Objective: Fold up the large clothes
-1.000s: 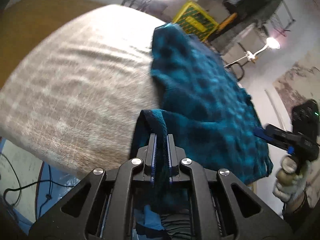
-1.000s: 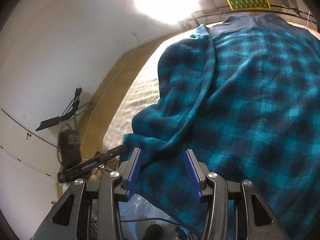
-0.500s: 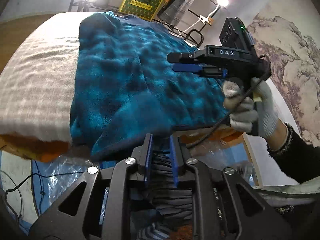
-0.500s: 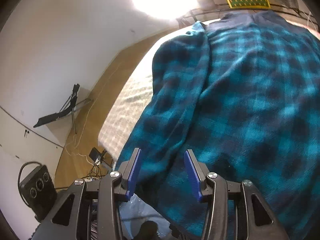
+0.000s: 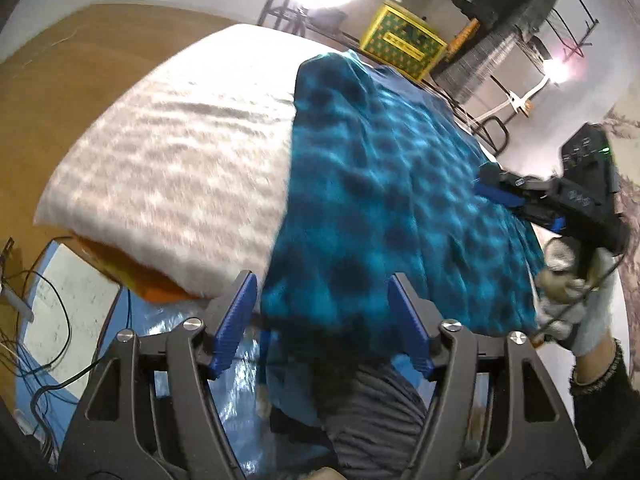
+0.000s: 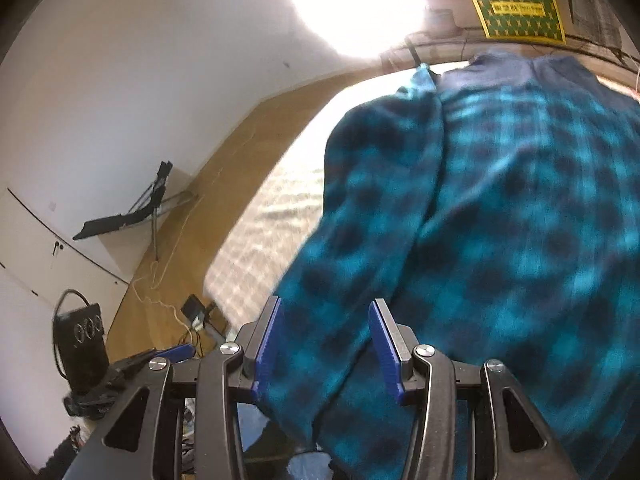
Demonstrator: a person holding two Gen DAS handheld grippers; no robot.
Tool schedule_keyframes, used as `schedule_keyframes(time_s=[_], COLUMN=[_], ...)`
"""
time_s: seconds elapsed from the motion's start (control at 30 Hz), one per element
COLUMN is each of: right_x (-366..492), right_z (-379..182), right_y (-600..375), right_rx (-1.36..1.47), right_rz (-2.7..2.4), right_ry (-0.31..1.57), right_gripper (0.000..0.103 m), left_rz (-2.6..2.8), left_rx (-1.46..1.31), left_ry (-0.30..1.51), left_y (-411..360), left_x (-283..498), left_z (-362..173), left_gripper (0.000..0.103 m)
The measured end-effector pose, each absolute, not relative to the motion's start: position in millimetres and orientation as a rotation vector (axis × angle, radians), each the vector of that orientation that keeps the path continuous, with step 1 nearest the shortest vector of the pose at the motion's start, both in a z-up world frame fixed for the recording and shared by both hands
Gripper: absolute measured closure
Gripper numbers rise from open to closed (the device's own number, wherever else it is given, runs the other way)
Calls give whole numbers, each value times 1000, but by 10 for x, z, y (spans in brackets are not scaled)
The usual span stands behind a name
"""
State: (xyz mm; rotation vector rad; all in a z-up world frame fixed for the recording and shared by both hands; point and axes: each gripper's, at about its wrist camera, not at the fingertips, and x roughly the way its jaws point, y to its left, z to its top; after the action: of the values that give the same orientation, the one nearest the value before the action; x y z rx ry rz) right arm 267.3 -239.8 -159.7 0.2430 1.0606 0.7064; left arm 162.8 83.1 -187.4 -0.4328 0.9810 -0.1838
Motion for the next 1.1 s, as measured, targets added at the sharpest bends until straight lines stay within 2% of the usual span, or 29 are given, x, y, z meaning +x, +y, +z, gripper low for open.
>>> schedule_keyframes(time_s=[0.07,0.2,0.33,0.43,0.47,0.5,0.6,0.8,0.9,1.1], right_x=[2825,3175,3577,3875,3967,4052,4303,4795,4913,5081], right_z=[-1475,-1213,-1051,-1042,-1061,-1084,-1226,-1475,-1571,-1942], right_y=[-2358,-2187,-1890,-1664,-1590,-1532,-1364,-1115,-822,-265], right_rx=[245,200,121,78,60,45,26,35,-42,-209], right_rz=[694,680,672,684,677,666,647,538,522,452], right_ry=[1036,990,982,985,990,994,1030,1122,1169,1238], right_gripper=[55,42,42,42,41,41,41,39,31,30], left_rz=[-175,-186,-223,-229,-229,-236,-260,-354,-363,-395], left_rx=[-433,-493,-509,-483,-450,-438,-474,-583,-565,-623], left_ry=[1003,1088,1115,1113,1104,1108,1128,1052,1033,1008], left_y=[857,911,858,800,761,747,734,791,732,760], left_x=[1759,1975,1987,1977,1978,1987,2015,1880,1849,1835], left_z=[-1995,-2405,-2557,-2611,-2609,-2617,-2636,-2325,-2266,-2187], left_gripper=[34,34,35,43,56,80,94,96,96,97])
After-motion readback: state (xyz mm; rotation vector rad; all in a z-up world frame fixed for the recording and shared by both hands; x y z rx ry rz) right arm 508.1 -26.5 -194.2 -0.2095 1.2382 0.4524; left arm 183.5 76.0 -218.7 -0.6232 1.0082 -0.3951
